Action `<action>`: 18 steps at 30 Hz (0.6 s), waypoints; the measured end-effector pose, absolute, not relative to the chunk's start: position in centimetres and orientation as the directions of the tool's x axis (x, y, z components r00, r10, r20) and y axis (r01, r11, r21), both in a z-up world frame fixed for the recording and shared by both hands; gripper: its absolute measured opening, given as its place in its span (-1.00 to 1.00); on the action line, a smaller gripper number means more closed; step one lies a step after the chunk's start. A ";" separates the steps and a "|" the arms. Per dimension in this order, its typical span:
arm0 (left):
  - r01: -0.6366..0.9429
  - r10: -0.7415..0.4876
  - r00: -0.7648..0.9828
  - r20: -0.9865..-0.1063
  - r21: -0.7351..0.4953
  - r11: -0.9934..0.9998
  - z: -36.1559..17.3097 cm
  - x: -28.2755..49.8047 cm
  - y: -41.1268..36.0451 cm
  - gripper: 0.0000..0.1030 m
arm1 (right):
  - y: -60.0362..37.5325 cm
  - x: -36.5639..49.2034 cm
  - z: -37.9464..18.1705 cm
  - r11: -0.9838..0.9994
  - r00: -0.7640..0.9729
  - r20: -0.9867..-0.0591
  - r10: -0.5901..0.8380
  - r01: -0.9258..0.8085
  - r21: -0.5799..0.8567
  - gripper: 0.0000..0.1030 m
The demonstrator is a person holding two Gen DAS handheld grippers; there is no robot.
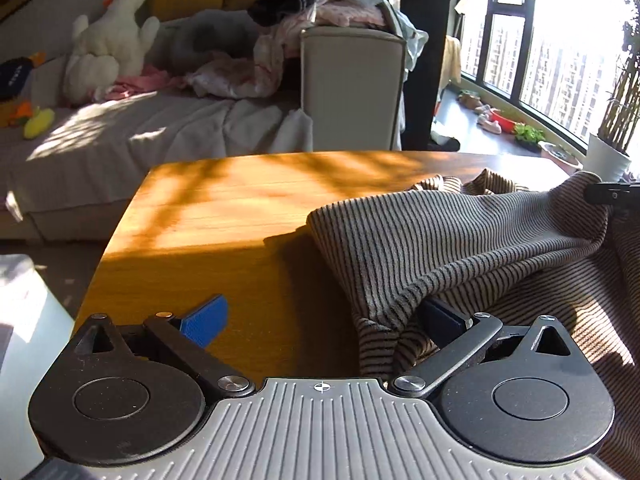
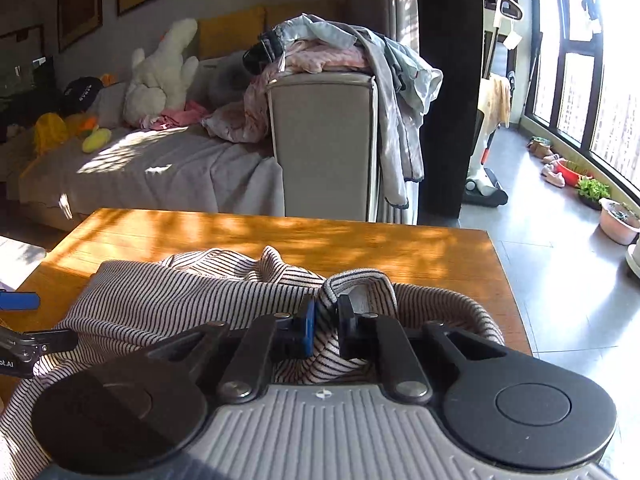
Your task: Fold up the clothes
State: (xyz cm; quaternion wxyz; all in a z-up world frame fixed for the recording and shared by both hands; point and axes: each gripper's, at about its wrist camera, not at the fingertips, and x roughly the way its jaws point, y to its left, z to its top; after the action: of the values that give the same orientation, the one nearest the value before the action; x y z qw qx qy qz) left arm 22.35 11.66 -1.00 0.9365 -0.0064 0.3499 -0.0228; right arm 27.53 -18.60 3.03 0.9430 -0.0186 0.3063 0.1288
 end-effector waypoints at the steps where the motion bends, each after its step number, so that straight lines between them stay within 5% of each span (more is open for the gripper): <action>1: 0.038 -0.051 0.753 -0.657 -0.034 0.999 -0.8 22.1 11.9 1.00 | -18.6 27.4 2.9 0.967 0.779 -0.585 0.227 -0.252 0.041 -0.79; 7: 0.109 -0.165 0.798 -0.580 -0.131 0.985 2.5 19.3 11.5 1.00 | -18.6 27.0 1.4 0.973 0.768 -0.615 0.175 -0.229 -0.008 -0.79; 13: 0.284 -0.415 0.796 -0.440 -0.334 0.899 3.6 19.2 8.9 1.00 | -18.3 26.3 0.9 0.970 0.760 -0.637 0.126 -0.229 -0.081 -0.69; 18: 0.244 -0.448 0.725 -0.523 -0.413 0.877 -1.1 22.1 7.2 1.00 | -18.7 25.5 1.1 0.969 0.751 -0.656 0.080 -0.213 -0.126 -0.54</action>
State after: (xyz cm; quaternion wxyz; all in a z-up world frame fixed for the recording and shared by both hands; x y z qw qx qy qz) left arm 22.14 7.24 -1.07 0.9149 -0.1596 0.3189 -0.1891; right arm 25.51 -18.66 1.14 0.9306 -0.0970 0.3440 0.0786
